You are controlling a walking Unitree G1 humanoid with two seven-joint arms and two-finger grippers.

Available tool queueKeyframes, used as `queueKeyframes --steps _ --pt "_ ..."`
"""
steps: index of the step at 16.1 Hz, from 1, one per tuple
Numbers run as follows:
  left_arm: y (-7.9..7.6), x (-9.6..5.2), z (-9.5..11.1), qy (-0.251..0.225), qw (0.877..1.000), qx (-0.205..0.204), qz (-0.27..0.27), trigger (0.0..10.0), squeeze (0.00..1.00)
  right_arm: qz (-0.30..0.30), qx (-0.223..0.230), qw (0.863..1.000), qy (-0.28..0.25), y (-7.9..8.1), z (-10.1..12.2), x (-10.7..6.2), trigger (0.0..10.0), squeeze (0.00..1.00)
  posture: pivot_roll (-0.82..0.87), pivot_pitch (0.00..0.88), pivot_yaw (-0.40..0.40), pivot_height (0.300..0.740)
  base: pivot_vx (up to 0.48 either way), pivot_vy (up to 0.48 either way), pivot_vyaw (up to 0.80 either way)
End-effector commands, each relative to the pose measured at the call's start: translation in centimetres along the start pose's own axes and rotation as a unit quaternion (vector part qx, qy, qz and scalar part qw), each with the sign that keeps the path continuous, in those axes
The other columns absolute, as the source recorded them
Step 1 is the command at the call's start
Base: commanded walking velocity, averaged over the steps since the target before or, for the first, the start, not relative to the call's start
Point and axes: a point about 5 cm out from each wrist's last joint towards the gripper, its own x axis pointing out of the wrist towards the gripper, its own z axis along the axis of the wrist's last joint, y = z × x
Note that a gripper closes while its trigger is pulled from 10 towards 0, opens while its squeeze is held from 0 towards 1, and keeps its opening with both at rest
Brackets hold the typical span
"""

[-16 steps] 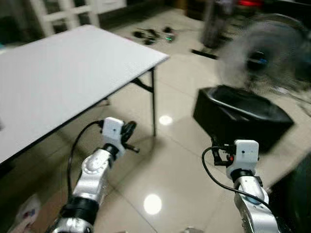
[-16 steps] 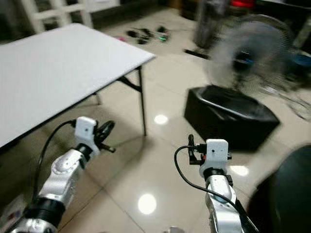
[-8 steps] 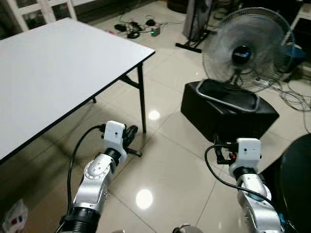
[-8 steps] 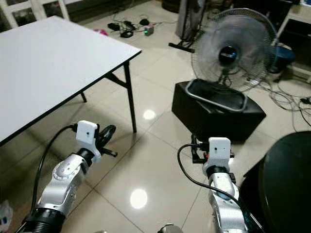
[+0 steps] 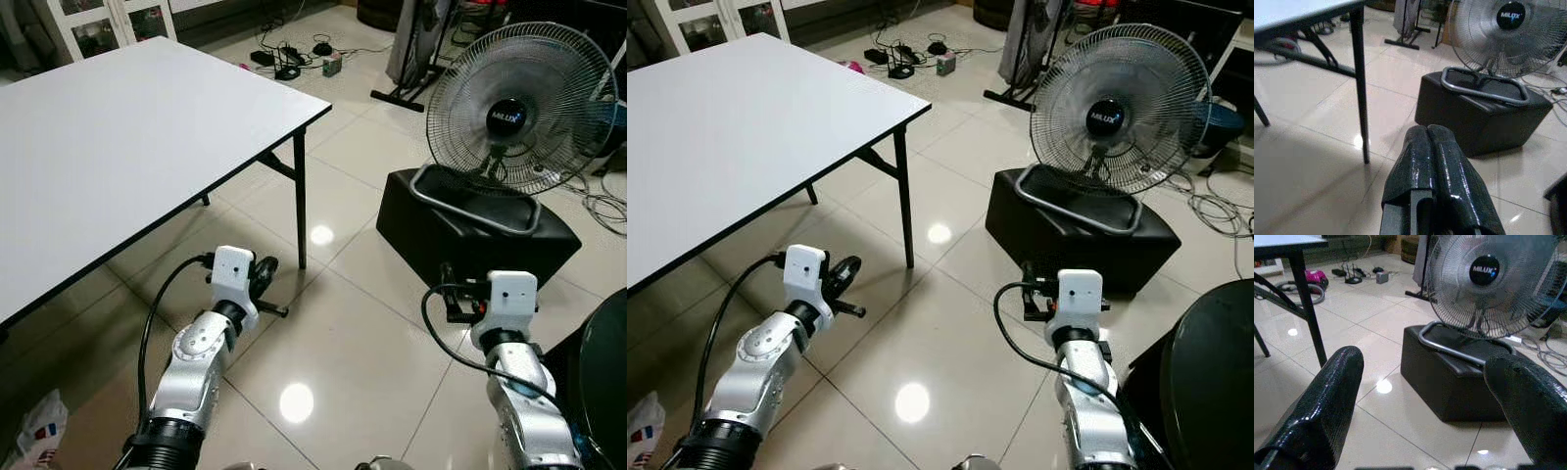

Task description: Setting the table

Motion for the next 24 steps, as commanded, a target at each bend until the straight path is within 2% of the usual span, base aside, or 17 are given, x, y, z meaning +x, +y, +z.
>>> queueKeyframes --steps 1,3,5,6,9,10,11,12,13,15,16,18,20,21,22,23,24 --pt "1.2 -0.4 1.0 -0.032 0.999 0.018 0.009 10.0 0.0 -0.002 0.005 1.0 0.013 -0.3 -1.2 -0.9 10.0 0.0 -0.01 0.0 -0.01 0.718 0.0 0.0 0.0" --pt "2.2 -0.5 0.5 -0.013 0.998 -0.021 0.051 10.0 0.0 0.007 0.019 1.0 0.011 0.3 -1.6 -1.4 10.0 0.0 -0.01 0.0 -0.008 0.718 0.0 0.0 0.0" --pt "0.4 -0.6 0.6 -0.022 1.0 0.005 0.005 10.0 0.0 0.02 0.022 1.0 0.002 0.9 -1.4 -1.3 10.0 0.0 0.0 0.0 0.009 0.718 0.0 0.0 0.0" --pt "0.5 -0.5 0.3 -0.011 1.0 0.008 0.007 10.0 0.0 0.009 0.025 1.0 0.0 0.6 -1.4 -1.1 10.0 0.0 0.0 0.0 0.016 0.718 0.0 0.0 0.0" --pt "0.8 0.8 0.8 -0.007 1.0 0.02 0.001 10.0 0.0 0.005 0.011 1.0 -0.015 0.6 -0.7 -0.1 10.0 0.0 -0.01 0.0 0.036 0.718 0.0 0.0 0.0" --pt "0.8 1.5 1.0 0.0 0.999 -0.029 -0.014 10.0 0.0 -0.004 0.0 1.0 -0.022 0.3 -0.5 0.3 10.0 0.0 -0.03 0.0 0.054 0.718 0.0 0.0 0.0" --pt "0.8 1.8 1.2 -0.002 0.999 -0.046 -0.02 10.0 0.0 -0.011 -0.001 1.0 -0.024 0.1 -0.4 0.6 10.0 0.0 -0.04 0.0 0.074 0.718 0.0 0.0 0.0" --pt "0.9 2.4 1.4 0.002 0.999 -0.034 -0.009 10.0 0.0 -0.025 0.006 0.999 -0.029 -0.2 0.0 0.8 10.0 0.0 -0.07 0.0 0.107 0.718 0.0 0.0 0.0" --pt "0.1 3.3 1.8 0.007 0.999 -0.014 -0.032 10.0 0.0 -0.038 0.006 0.998 -0.04 -0.5 0.3 0.7 10.0 0.0 -0.09 0.0 0.141 0.718 0.0 0.0 0.0" --pt "-0.5 3.7 2.2 -0.005 0.998 -0.012 -0.058 10.0 0.0 -0.042 0.007 0.998 -0.044 -0.4 0.4 0.7 10.0 0.0 -0.09 0.0 0.139 0.718 0.0 0.0 0.0" --pt "-0.1 3.6 2.0 -0.009 0.999 -0.025 -0.034 10.0 0.0 -0.036 0.006 0.998 -0.046 -0.2 0.4 0.9 10.0 0.0 -0.08 0.0 0.12 0.718 0.0 0.0 0.0" --pt "0.0 3.4 1.8 -0.007 0.999 -0.037 -0.028 10.0 0.0 -0.034 0.007 0.998 -0.045 -0.1 0.4 1.0 10.0 0.0 -0.07 0.0 0.112 0.718 0.0 0.0 0.0" --pt "0.9 1.8 -1.4 0.07 0.996 -0.047 0.022 10.0 0.0 -0.013 0.005 0.999 -0.039 0.8 0.3 1.1 10.0 0.0 -0.06 0.0 0.086 0.718 0.0 0.0 0.0" --pt "1.0 1.4 -1.7 0.075 0.996 -0.043 0.018 10.0 0.0 -0.014 0.008 0.999 -0.039 0.7 0.3 1.1 10.0 0.0 -0.06 0.0 0.08 0.718 0.0 0.0 0.0" --pt "1.6 0.4 -2.4 0.08 0.997 -0.011 0.014 10.0 0.0 -0.014 0.014 0.999 -0.038 0.6 0.2 1.0 10.0 0.0 -0.06 0.0 0.071 0.718 0.0 0.0 0.0" --pt "1.6 0.4 -1.9 0.064 0.998 -0.028 0.01 10.0 0.0 -0.013 0.016 0.999 -0.035 0.6 0.1 1.0 10.0 0.0 -0.06 0.0 0.061 0.718 0.0 0.0 0.0" --pt "1.6 0.6 -1.5 0.053 0.998 -0.023 0.016 10.0 0.0 -0.012 0.016 0.999 -0.035 0.6 0.1 1.0 10.0 0.0 -0.05 0.0 0.058 0.718 0.0 0.0 0.0"
